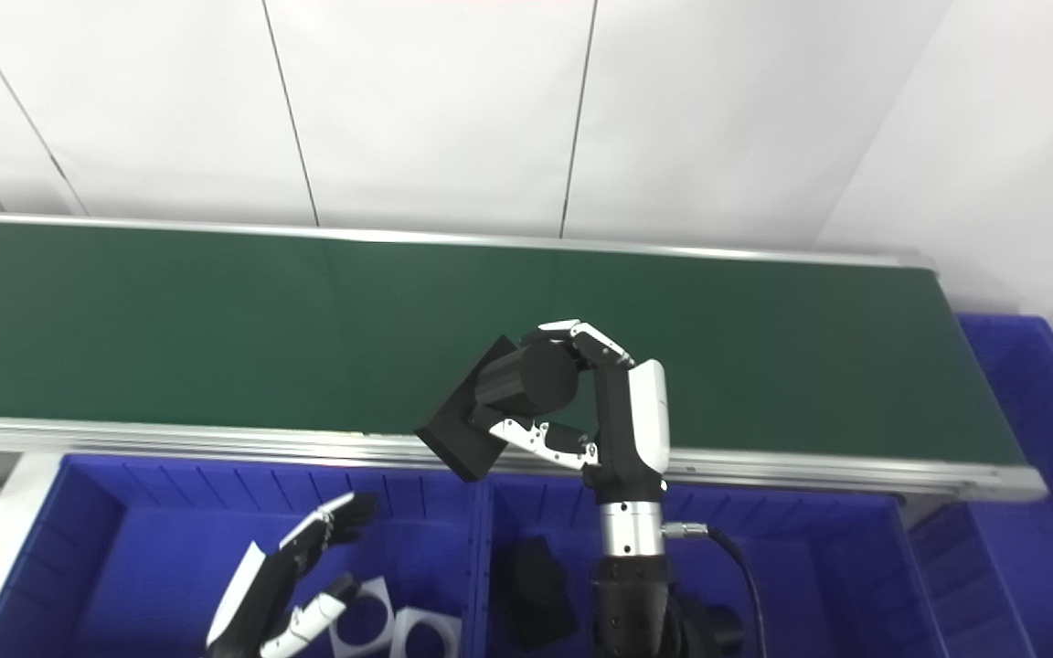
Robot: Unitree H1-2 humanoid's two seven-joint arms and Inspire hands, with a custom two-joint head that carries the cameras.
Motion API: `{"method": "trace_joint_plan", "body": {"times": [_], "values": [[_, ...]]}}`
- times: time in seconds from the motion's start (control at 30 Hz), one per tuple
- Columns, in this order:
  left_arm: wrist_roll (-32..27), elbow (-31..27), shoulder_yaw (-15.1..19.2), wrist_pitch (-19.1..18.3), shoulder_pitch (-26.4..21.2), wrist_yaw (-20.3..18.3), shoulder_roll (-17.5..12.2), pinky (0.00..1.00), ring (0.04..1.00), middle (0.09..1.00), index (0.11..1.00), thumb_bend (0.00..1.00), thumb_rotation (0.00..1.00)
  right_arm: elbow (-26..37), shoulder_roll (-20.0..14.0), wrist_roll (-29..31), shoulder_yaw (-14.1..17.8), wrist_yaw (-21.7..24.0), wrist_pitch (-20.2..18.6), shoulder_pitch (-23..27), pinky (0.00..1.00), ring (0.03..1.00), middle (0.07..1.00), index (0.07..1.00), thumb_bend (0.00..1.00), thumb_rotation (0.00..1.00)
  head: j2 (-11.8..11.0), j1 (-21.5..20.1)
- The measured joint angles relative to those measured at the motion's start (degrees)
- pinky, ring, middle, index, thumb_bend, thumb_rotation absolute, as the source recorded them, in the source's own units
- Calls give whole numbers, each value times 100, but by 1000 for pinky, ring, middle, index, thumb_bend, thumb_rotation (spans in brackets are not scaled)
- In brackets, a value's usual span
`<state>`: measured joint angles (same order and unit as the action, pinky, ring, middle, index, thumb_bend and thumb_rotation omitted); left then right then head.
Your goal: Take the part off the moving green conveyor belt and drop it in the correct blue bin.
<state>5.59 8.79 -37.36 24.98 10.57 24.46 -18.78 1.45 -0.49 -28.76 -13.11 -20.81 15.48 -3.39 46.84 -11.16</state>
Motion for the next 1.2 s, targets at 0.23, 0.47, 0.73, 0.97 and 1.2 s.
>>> {"method": "trace_joint_plan", "body": {"times": [0.23,0.47,0.73,0.97,1.2], "values": [[-84,-161,437,0,108,-388,111,775,815,821,827,694,850,130,-329,-243,474,-21,-1,-1112,405,467,464,533,514,0,229,-35],[-251,-221,839,0,103,-968,324,758,804,813,819,655,829,-213,-335,-469,701,-96,-75,-1323,397,469,465,529,514,0,343,-9],[-263,-361,1209,0,151,-1355,406,766,810,815,818,657,821,-535,-384,-700,811,53,-787,-1360,454,552,476,523,514,0,335,-9],[-268,-362,1431,0,281,-1652,557,772,811,817,824,638,819,-509,-387,-577,718,866,-1788,-1197,750,859,910,924,638,273,326,0],[-263,-376,1586,0,282,-1844,568,767,812,819,825,640,824,-506,-367,-717,497,788,-1798,-1111,860,995,1000,999,764,411,300,-9]]}}
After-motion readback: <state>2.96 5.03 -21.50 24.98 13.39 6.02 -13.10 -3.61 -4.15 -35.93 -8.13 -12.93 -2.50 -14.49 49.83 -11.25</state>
